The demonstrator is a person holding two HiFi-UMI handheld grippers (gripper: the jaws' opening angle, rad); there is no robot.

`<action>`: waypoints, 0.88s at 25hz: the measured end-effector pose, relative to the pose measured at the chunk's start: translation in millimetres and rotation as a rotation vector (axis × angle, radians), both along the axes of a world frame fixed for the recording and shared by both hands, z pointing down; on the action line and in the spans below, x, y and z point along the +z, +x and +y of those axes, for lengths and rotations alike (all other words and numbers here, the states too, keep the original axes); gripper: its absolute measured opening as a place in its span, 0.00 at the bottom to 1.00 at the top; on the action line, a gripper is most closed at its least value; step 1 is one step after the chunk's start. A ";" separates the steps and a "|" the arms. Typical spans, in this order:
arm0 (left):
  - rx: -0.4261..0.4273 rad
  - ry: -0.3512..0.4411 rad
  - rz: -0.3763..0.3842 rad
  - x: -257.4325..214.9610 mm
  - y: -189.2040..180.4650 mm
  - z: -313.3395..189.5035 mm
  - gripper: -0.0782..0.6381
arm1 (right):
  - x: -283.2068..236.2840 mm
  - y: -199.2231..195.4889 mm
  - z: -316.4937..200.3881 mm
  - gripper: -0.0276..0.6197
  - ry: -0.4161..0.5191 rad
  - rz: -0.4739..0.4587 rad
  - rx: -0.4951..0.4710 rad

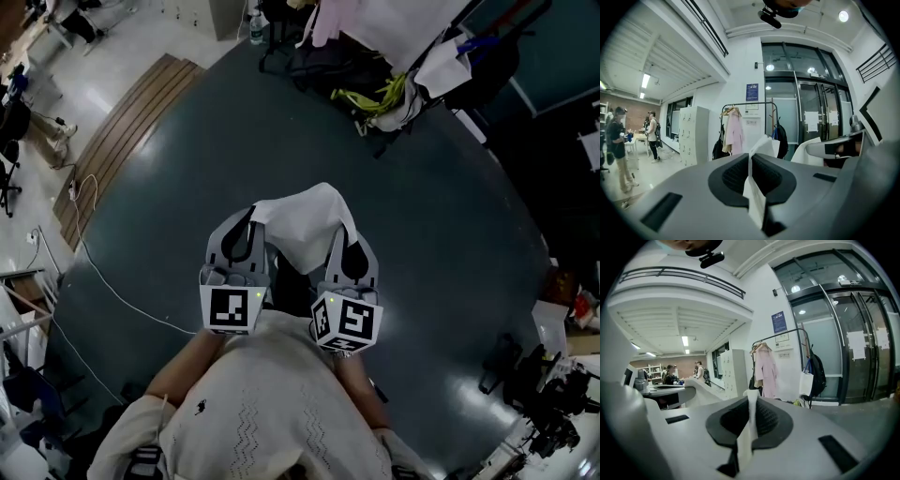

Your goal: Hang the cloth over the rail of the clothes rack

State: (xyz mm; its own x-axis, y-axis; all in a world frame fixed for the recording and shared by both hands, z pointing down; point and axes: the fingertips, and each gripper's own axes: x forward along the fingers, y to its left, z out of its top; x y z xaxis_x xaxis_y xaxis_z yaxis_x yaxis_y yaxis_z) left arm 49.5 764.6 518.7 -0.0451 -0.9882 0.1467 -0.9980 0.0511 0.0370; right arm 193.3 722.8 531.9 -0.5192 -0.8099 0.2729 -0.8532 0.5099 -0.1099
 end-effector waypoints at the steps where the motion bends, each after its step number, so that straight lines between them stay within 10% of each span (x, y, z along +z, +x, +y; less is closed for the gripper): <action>1: -0.004 0.004 -0.001 -0.6 -4.6 -17.9 0.14 | 1.1 -3.4 -20.2 0.08 -0.002 -0.005 0.000; 15: -0.107 0.074 -0.029 -28.3 -62.8 -224.9 0.14 | -18.9 -50.2 -244.6 0.08 0.026 -0.036 -0.057; 22: 0.020 0.009 -0.023 -10.1 -111.1 -320.7 0.13 | -9.1 -90.9 -321.0 0.08 0.014 -0.007 0.043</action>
